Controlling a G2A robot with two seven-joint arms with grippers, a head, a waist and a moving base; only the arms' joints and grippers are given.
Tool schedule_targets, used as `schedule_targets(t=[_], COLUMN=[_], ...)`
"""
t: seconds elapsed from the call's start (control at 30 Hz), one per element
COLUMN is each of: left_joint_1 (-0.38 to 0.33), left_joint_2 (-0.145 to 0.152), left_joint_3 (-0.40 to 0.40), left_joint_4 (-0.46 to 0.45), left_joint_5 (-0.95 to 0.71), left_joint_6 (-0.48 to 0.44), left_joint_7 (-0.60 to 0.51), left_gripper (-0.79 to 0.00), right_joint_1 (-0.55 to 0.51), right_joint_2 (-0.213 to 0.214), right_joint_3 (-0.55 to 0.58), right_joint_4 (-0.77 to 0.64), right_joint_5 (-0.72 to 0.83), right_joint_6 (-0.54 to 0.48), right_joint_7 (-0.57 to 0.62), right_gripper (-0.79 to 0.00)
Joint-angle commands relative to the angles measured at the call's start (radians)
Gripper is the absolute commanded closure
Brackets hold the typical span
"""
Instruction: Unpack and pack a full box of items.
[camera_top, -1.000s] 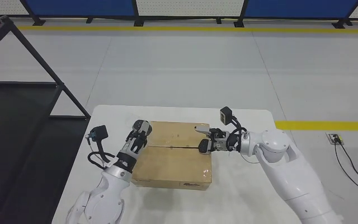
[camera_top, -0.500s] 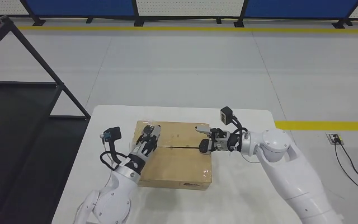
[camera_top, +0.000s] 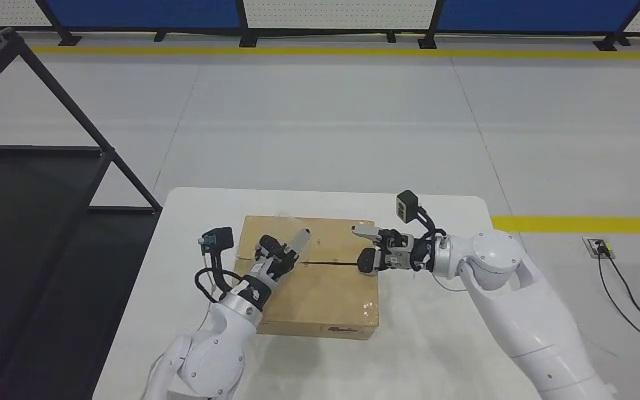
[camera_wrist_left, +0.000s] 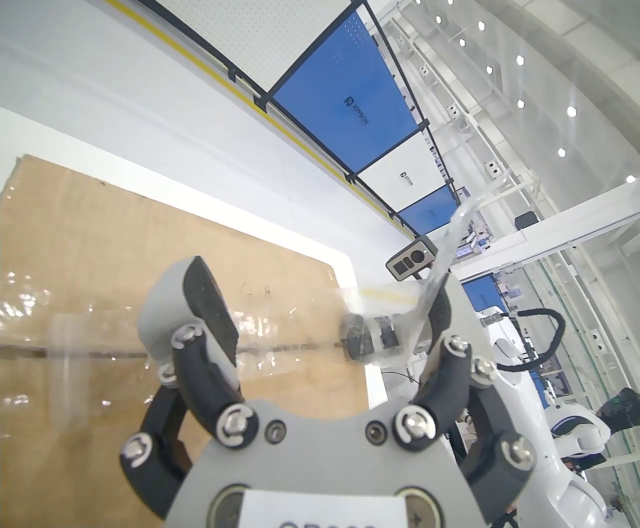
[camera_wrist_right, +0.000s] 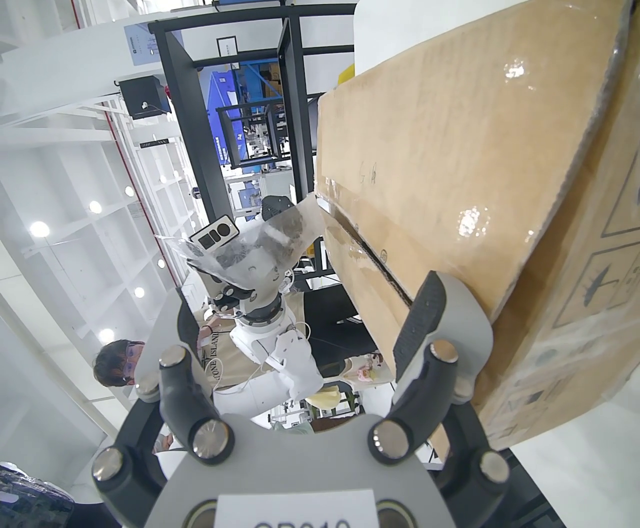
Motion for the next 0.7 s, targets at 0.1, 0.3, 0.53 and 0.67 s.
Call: schedule_targets(t=[0.1,0.3,0.53,0.67], left_joint_1=[0.005,0.025,0.042,0.043], left_joint_2=[-0.001,-0.001,0.001,0.001], left_joint_3=[-0.005,-0.027,-0.069,-0.076], left_joint_4=[-0.002,0.004,0.026,0.049], left_joint_5=[0.005,-0.045,-0.123,-0.138], left_joint_6=[0.005,0.001,-0.005,-0.003], left_joint_7=[-0.007,-0.043,-0.079,-0.1], left_gripper=[-0.785,-0.785,-0.785,-0.785], right_joint_1=[-0.001,0.001,0.0,-0.001], right_joint_2=[0.001,0.001,0.003,0.003], right_joint_3=[0.001,-0.001,0.0,-0.001], right_joint_4=[0.002,0.003,0.004,0.003], right_joint_5=[0.0,-0.001,-0.002,-0.004], right_joint_6=[-0.003,-0.002,-0.005,-0.003], right_joint_7=[0.005,0.008,0.011,0.014], right_gripper=[-0.785,-0.785,-0.785,-0.785])
